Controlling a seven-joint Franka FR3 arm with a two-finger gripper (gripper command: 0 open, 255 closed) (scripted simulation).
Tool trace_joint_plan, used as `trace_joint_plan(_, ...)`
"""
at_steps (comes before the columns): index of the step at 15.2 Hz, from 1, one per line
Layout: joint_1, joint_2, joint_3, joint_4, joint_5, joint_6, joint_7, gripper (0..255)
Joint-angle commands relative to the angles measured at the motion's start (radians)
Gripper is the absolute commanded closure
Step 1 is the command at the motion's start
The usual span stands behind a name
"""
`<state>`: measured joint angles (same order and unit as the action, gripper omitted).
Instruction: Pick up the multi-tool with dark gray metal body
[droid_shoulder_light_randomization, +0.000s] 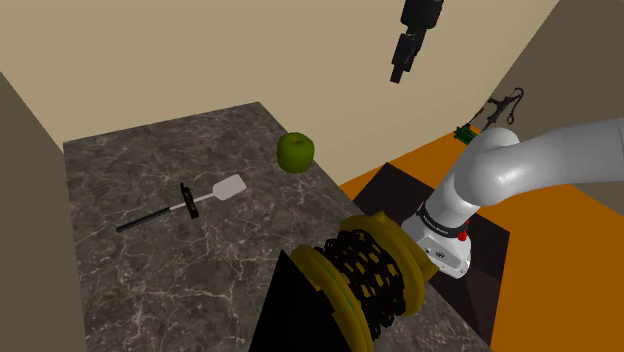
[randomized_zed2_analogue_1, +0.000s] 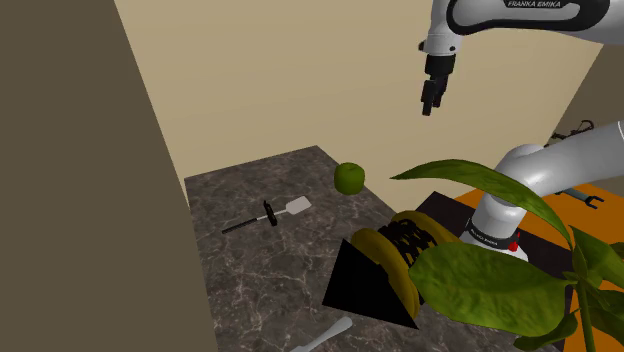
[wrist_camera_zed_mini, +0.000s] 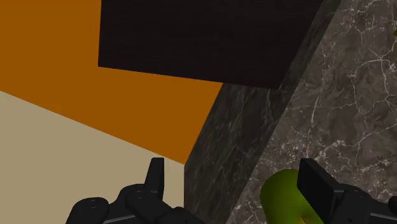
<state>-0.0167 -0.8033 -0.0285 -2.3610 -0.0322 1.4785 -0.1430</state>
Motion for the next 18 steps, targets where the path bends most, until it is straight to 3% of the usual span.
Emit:
trace_joint_plan(1, 0.0, 0.0, 0.0, 0.0, 0.0, 0.0, 0.0, 0)
trace_joint_plan(9, 0.038, 0.063, 0.167, -0.074, 0.143, 0.149, 0.236, 0)
trace_joint_plan(18, 0.064, 0.255, 0.359, -0.05, 0.256, 0.35, 0.488, 0)
